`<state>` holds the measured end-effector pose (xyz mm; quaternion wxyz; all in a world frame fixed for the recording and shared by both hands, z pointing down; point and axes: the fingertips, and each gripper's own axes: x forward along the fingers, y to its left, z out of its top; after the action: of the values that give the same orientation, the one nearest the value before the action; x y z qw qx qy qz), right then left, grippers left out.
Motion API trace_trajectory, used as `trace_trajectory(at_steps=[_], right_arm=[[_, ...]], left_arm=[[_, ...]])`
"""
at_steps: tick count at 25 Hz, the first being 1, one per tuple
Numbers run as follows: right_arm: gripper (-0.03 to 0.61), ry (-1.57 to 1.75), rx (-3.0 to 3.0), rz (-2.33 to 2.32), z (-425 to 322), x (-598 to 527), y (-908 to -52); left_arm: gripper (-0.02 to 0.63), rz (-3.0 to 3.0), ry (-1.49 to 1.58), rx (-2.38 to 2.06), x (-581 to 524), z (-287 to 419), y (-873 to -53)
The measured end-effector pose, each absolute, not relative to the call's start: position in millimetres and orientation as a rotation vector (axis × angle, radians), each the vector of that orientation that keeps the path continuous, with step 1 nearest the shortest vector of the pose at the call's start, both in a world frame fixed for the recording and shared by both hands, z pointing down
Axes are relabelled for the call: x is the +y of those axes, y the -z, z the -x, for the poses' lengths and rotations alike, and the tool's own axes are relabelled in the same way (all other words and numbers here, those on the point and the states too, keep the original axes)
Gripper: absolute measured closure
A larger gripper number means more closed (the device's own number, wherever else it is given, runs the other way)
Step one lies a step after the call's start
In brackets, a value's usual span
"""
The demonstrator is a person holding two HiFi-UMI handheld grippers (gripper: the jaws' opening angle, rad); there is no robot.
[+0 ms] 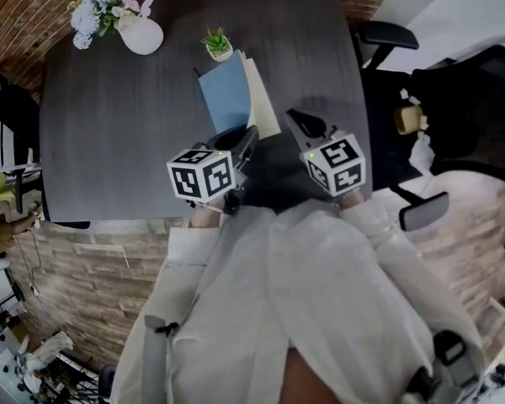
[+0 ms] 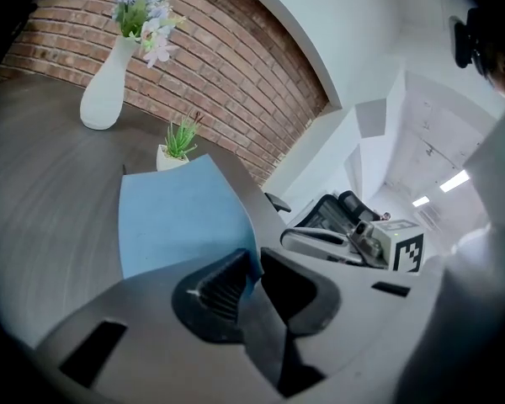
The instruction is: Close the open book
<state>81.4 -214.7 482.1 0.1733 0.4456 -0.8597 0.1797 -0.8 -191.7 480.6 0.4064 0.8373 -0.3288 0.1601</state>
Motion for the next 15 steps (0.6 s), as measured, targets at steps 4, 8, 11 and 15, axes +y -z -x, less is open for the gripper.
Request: trace_trajectory(at_steps=[4,8,11,15], right_arm=[[0.571,-0.555,-2.465,-1.211,-78,-210,-485],[0.571,-0.589,-2.476,-1.121,-75,-201,-492],[0.572,-0.604,-2.472,-1.104,-73,-200,-495],[0.572,-0.616,-2.460,-1.117,-79,-200,-495]], left_arm=[[0.572,-2.120,-0.447,-0.823,-194,-5,-488],[0.569,-2.119,-0.479,-0.810,-194,-11,-494],[0.566,-2.118,-0.510,-0.797,-197,-14,-500],[0.561,-2.110,-0.556,-0.788,-197,-19,-508]])
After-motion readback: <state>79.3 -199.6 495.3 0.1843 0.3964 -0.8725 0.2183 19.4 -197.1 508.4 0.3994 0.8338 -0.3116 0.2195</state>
